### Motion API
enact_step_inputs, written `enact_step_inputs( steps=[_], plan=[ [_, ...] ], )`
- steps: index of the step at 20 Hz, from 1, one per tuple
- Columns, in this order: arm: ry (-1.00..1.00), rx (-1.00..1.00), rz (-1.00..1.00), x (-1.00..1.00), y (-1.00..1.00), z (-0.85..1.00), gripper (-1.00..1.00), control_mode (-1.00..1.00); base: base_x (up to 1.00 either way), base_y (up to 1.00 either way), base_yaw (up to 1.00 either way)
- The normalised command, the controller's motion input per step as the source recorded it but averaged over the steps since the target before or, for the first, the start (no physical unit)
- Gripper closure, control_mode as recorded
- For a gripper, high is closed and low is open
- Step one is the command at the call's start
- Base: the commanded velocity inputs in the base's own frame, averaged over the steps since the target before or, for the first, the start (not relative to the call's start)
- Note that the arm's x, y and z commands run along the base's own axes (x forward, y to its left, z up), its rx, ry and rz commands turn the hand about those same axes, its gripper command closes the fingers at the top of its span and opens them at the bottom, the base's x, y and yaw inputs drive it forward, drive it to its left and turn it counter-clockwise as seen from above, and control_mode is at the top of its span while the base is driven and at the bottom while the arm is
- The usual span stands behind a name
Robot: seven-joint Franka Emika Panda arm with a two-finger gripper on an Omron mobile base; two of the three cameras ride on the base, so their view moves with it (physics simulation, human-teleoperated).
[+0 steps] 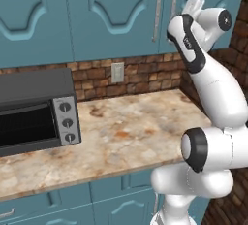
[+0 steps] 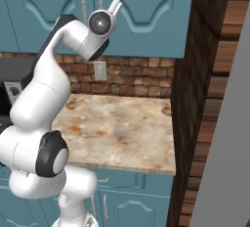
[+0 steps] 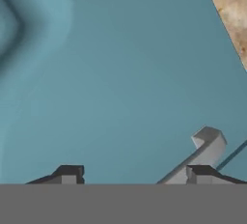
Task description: Pick the jar and candle from the dining table and place them in the open cabinet. Close the cabinet after placing the objects.
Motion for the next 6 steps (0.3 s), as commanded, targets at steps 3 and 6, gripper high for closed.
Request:
enact_step_inputs(
  steps=[3, 6],
  plan=[
    [0.01, 0.00, -0.08, -0.81, -0.12, 0.02, -1.00, -1.00, 0.00, 0.00, 0.00],
    [0.05, 0.00, -0.06, -1.00, -0.25, 0.11, -1.00, -1.00, 0.00, 0.00, 0.00]
  ],
)
